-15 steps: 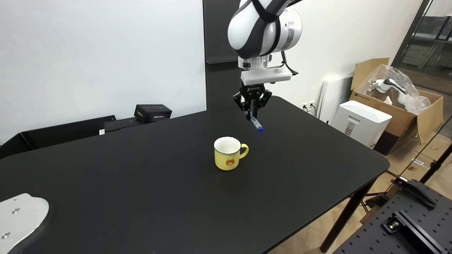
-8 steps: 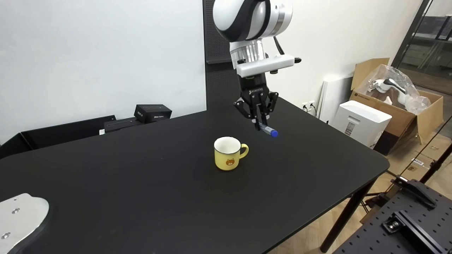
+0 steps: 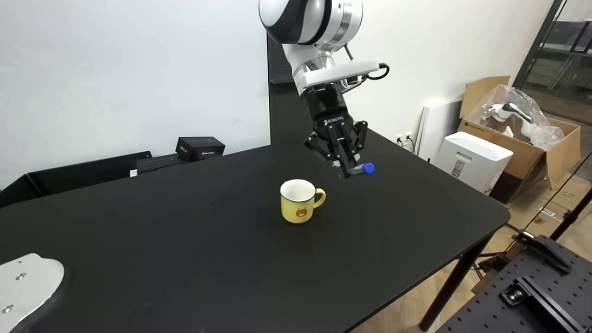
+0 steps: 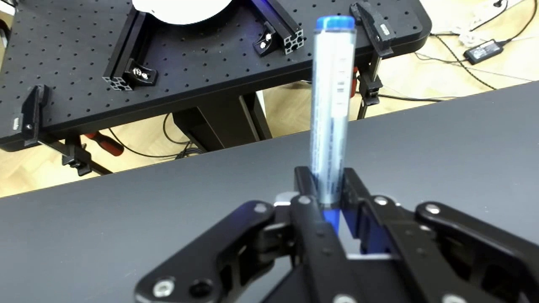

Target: Pick the pen on the table and put it in the cup

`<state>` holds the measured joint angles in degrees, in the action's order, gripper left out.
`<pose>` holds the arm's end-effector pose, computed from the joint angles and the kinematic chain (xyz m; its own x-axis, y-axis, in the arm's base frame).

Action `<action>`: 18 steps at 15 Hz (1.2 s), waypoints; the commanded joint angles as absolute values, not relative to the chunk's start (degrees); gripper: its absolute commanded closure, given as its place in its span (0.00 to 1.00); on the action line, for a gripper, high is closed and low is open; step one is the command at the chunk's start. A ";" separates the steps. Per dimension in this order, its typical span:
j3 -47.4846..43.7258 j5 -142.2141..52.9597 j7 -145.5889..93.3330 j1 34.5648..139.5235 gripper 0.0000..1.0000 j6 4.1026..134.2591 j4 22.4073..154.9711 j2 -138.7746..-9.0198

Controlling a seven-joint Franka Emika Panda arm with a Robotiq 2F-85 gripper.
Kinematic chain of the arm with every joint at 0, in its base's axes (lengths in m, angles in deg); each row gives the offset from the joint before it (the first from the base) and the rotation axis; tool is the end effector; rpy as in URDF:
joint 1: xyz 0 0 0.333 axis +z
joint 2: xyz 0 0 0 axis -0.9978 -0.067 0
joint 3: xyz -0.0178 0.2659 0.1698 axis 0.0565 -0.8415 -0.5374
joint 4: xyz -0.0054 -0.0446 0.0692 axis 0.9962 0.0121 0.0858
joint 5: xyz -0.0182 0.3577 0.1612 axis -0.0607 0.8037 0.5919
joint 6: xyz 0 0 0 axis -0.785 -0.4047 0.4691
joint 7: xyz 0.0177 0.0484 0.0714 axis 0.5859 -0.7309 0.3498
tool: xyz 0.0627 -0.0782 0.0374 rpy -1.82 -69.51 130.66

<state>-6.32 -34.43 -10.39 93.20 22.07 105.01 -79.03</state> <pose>0.5247 0.0834 0.2733 0.6974 -0.2487 -0.6721 -0.2073 -0.9678 0.1430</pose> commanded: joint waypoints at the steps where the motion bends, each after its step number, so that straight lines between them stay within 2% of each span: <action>1: -6.67 -32.50 -11.19 92.14 0.95 17.36 99.56 -82.68; 4: -6.59 -31.50 -12.05 91.80 0.95 15.42 97.57 -84.32; 5: -6.43 -32.62 -11.67 92.45 0.79 18.09 100.77 -82.57; 10: -6.39 -32.34 -12.13 92.27 0.79 17.08 99.42 -83.67; 11: -6.48 -32.66 -13.00 92.24 0.95 17.30 100.35 -82.98; 18: -6.58 -30.34 -14.77 91.37 0.95 10.25 92.00 -90.14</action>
<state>-6.34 -31.65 -15.08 92.18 14.60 98.22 -85.63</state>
